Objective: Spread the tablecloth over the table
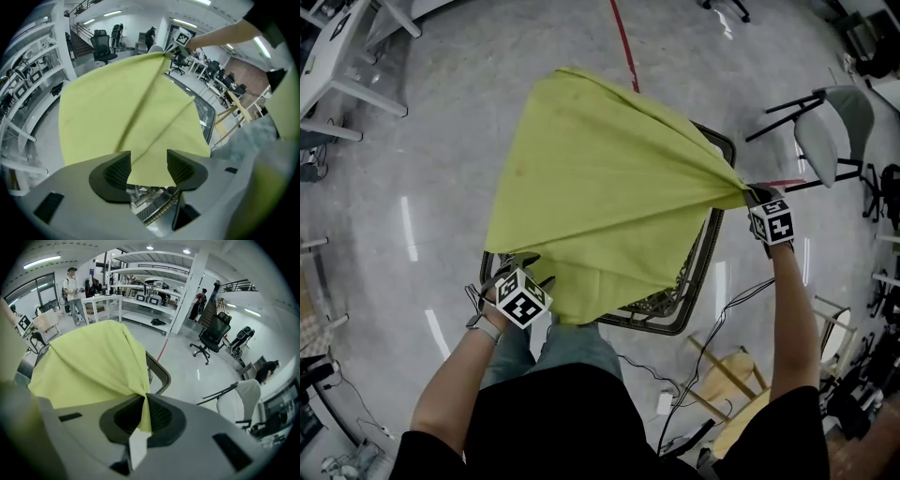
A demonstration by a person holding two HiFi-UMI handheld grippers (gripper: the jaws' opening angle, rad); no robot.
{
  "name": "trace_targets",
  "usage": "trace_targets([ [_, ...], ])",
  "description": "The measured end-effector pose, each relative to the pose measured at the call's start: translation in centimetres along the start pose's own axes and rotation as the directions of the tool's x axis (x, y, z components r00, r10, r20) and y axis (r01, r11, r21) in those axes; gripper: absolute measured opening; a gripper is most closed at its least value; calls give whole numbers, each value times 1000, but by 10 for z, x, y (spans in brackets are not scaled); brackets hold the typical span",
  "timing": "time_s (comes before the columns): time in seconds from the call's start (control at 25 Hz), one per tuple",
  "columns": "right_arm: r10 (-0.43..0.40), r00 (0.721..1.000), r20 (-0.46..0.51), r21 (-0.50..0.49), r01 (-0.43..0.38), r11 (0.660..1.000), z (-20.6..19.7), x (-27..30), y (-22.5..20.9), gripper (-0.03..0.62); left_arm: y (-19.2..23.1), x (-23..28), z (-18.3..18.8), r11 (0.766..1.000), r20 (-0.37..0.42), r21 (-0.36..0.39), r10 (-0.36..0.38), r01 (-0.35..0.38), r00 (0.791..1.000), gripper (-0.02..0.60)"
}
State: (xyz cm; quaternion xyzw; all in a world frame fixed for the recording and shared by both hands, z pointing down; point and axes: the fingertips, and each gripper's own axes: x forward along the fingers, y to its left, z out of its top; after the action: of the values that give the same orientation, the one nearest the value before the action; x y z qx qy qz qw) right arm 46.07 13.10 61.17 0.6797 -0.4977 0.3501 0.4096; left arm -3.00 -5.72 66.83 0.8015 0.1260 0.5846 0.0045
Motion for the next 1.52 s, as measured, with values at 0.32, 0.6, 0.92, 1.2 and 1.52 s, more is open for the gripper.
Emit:
trace_targets([
  [0.32,-1,999,-32,-2,1,1000,-6,10,2,12,-32,36,-33,990,-73,-82,-118,112,990,249],
  [0.6,-28,998,-52,-8,28,1000,-7,7,8,12,-28,52,-26,993,-49,-109,-45,39,998,204],
  [0.92,-121,991,-54,-21,120,993,5,-7,16,12,-11,54,-34,988,-52,-153,18,-26,998,18],
  [1.2,-196,979,-49,-29,195,980,18,-37,35,12,-30,50,-54,980,-28,-200,-11,5,1000,14],
  [1.52,-258,965,-49,-49,255,966,40,-71,71,12,-46,45,-93,980,7,-197,-13,14,1000,14],
])
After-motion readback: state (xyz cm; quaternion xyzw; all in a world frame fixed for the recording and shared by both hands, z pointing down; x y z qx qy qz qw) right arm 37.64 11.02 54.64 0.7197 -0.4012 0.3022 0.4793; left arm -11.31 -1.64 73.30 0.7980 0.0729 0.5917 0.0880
